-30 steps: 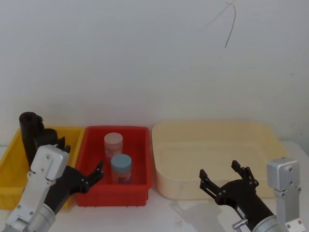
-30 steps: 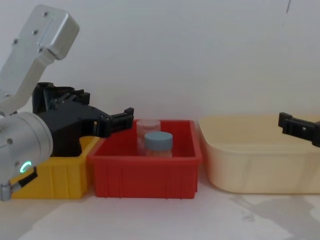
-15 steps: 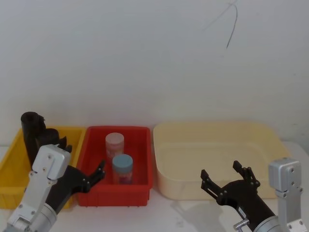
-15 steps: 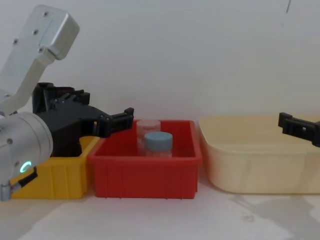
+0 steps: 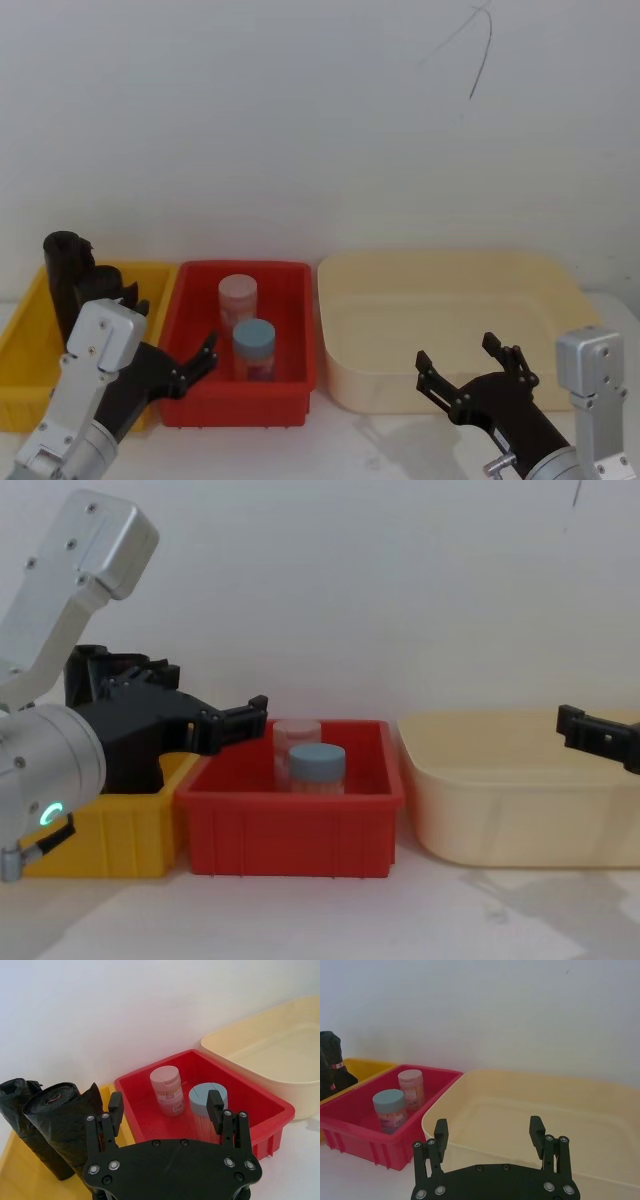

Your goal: Pick up the garbage bag with the one hand and transfer it to the other hand.

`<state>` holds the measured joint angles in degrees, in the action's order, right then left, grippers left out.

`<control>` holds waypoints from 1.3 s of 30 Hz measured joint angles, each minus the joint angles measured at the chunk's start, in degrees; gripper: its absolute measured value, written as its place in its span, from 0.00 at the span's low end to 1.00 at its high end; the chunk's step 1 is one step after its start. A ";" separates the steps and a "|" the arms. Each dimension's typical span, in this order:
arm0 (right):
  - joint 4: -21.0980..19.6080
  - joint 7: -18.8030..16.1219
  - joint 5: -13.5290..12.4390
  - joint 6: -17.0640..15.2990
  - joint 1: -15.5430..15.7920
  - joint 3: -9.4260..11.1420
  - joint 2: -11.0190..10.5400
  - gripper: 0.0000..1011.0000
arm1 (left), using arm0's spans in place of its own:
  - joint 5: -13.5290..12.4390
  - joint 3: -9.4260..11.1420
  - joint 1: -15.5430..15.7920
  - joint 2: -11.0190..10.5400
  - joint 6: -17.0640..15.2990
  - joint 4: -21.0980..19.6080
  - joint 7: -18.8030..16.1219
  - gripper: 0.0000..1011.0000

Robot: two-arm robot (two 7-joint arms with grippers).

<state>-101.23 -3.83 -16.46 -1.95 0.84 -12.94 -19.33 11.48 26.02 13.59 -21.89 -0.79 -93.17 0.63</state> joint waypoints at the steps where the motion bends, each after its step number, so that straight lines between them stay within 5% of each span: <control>1: 0.00 0.00 0.00 0.00 0.00 0.00 0.00 0.99 | 0.00 0.00 0.00 0.00 0.00 0.00 0.00 0.99; 30: 0.00 0.00 0.00 0.00 0.00 0.00 0.00 0.99 | 0.00 -0.01 -0.01 0.00 0.00 -0.02 0.01 0.99; 39: 0.00 0.00 0.00 0.00 0.00 0.00 0.00 0.99 | 1.70 -1.47 -1.91 -0.63 -1.67 -2.28 0.47 0.99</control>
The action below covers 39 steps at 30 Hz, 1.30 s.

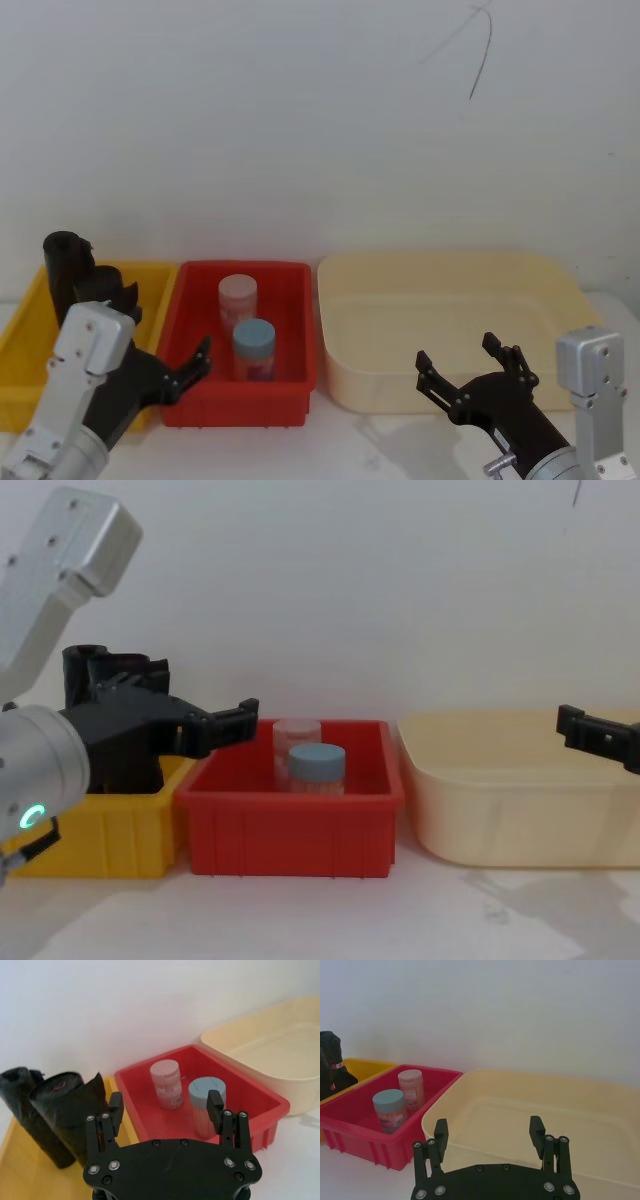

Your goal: Pick up the garbage bag with the one hand and transfer it to the other hand.

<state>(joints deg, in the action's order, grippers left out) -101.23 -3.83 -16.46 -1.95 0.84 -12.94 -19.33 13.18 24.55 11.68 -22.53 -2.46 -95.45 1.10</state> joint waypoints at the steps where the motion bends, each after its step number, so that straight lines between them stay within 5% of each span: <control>1: 0.00 0.00 0.00 0.00 0.00 0.00 0.00 0.99 | 0.32 -0.13 -0.15 -0.06 -0.28 -0.19 0.05 0.99; 18: 0.00 0.00 0.00 0.00 0.00 0.00 0.00 0.99 | 9.22 -7.77 -7.26 -1.40 -7.27 -7.01 0.43 0.99; 26: 0.00 0.00 0.00 0.00 0.00 0.00 0.00 0.99 | 10.91 -9.93 -7.40 -1.02 -9.20 -7.67 -0.20 0.99; 39: 0.00 0.00 0.00 0.00 0.00 0.00 0.00 0.99 | 11.67 -11.88 -3.43 0.03 -12.16 -5.26 -0.95 0.99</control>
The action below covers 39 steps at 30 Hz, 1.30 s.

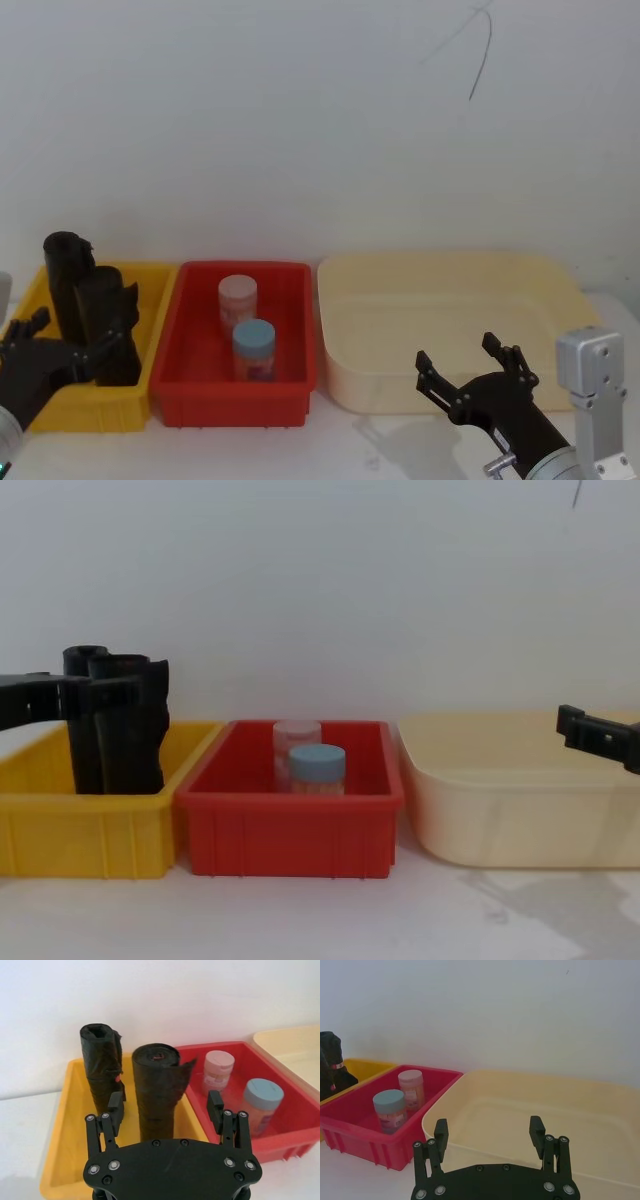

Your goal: Pick up the garbage bag with the one hand and transfer it to the other hand.

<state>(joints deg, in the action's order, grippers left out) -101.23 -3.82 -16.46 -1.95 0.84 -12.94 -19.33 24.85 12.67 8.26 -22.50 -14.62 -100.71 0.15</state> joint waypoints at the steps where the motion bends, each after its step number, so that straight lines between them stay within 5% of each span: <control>1: 0.00 0.00 0.00 0.00 0.00 0.00 0.00 0.99 | 0.00 -0.01 0.28 0.07 -0.09 0.27 0.00 0.99; 18: 0.00 0.00 0.00 0.00 0.00 0.00 0.00 0.99 | -1.12 0.78 6.58 1.66 -1.83 7.65 1.17 0.99; 39: 0.00 0.00 0.00 0.00 0.00 0.00 0.00 0.99 | -2.05 2.87 11.95 2.38 -0.98 14.81 7.19 0.99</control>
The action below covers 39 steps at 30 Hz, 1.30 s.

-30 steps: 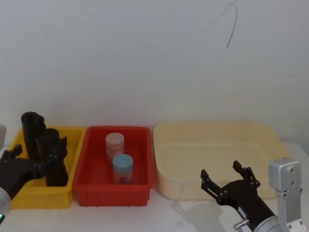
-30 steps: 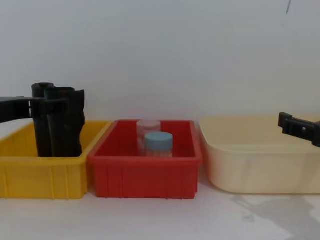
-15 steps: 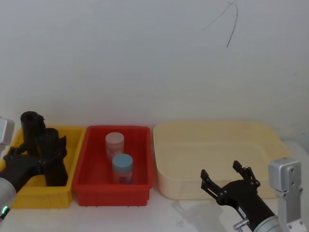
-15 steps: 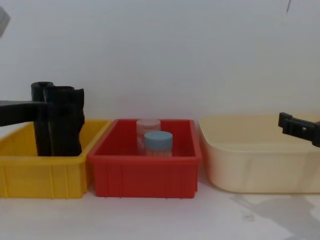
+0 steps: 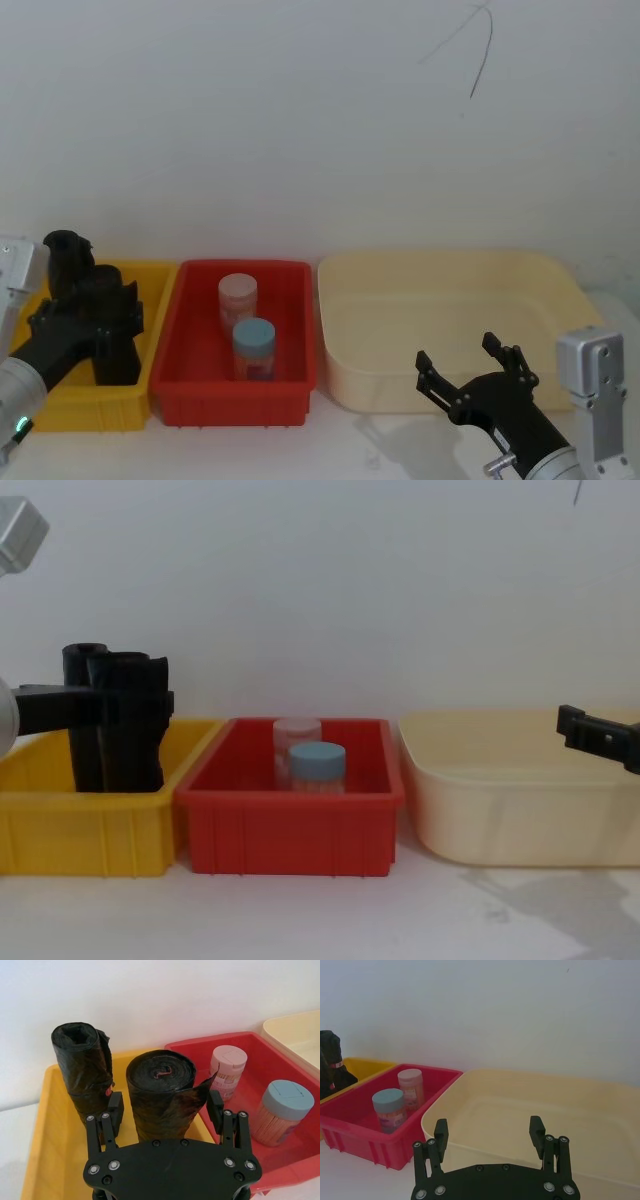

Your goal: Pick up the garbage bag with the one hand and transfer it to the other hand.

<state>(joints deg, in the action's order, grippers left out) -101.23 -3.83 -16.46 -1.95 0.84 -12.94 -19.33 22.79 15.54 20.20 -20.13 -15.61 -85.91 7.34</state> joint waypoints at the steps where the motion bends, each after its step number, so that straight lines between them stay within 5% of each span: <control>1: 0.00 0.00 0.00 0.00 0.00 0.00 0.00 0.99 | -0.06 0.08 0.17 0.03 0.06 0.22 0.16 0.99; 13: 0.00 0.00 0.00 0.00 0.00 0.00 0.00 0.99 | -1.01 0.67 1.53 0.35 0.77 2.13 1.38 0.96; 29: 0.00 0.00 0.00 0.00 0.00 0.00 0.00 0.99 | -1.42 0.92 2.11 0.47 1.04 2.98 1.89 0.54; 39: -0.08 -0.88 -0.73 -0.44 -0.77 0.17 0.24 0.99 | -1.45 0.80 2.04 0.43 0.76 2.56 2.36 0.48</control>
<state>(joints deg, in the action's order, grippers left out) -101.31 -4.71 -17.19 -2.39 0.07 -12.77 -19.09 21.34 16.34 22.24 -19.69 -14.84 -83.34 9.70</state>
